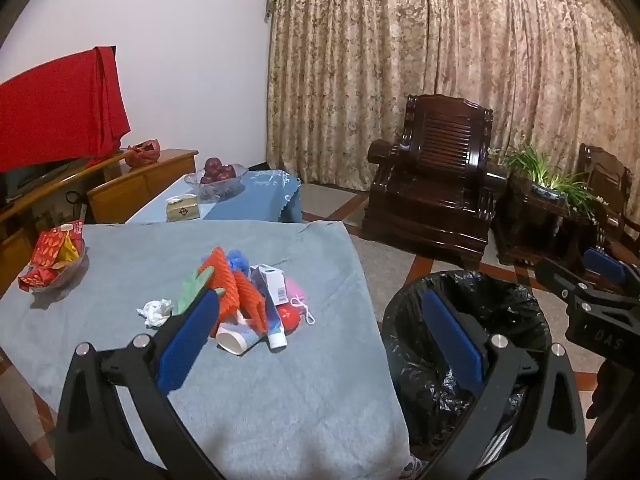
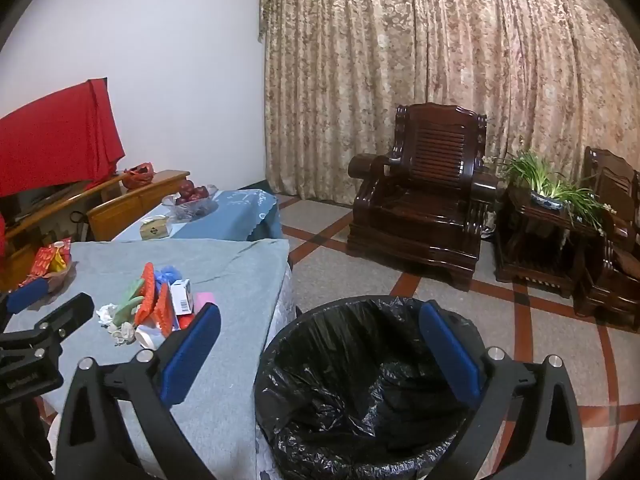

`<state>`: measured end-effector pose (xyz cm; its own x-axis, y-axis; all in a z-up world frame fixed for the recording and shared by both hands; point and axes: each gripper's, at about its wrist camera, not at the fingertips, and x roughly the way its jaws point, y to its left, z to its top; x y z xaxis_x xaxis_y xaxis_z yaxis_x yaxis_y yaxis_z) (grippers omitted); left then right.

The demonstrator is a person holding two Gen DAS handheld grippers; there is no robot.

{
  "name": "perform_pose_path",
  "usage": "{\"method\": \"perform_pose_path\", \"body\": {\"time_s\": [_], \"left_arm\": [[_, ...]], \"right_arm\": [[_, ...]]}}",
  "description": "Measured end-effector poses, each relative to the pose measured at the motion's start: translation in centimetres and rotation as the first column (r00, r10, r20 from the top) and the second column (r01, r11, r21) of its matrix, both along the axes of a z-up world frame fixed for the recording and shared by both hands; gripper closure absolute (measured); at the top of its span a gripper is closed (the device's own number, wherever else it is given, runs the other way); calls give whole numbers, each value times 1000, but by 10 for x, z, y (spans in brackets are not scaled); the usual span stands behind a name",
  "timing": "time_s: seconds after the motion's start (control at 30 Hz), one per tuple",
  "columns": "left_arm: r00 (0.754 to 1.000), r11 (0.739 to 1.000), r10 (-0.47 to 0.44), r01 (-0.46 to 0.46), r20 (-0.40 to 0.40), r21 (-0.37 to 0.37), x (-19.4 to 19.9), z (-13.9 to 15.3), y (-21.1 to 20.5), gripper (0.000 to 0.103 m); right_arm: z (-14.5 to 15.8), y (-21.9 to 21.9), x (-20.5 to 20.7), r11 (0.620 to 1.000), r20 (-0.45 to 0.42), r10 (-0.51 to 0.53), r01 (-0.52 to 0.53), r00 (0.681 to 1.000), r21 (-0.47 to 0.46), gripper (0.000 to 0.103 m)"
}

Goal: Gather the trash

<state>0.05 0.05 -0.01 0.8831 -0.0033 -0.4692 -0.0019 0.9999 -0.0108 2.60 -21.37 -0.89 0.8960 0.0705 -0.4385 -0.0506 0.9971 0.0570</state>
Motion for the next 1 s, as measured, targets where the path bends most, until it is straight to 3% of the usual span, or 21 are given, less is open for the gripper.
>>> {"method": "perform_pose_path", "body": {"time_s": [1.0], "left_arm": [[1000, 1000, 3, -3, 6, 1, 2, 2, 5, 5]], "right_arm": [[-1, 1, 0, 1000, -3, 0, 0, 1000, -3, 6]]}}
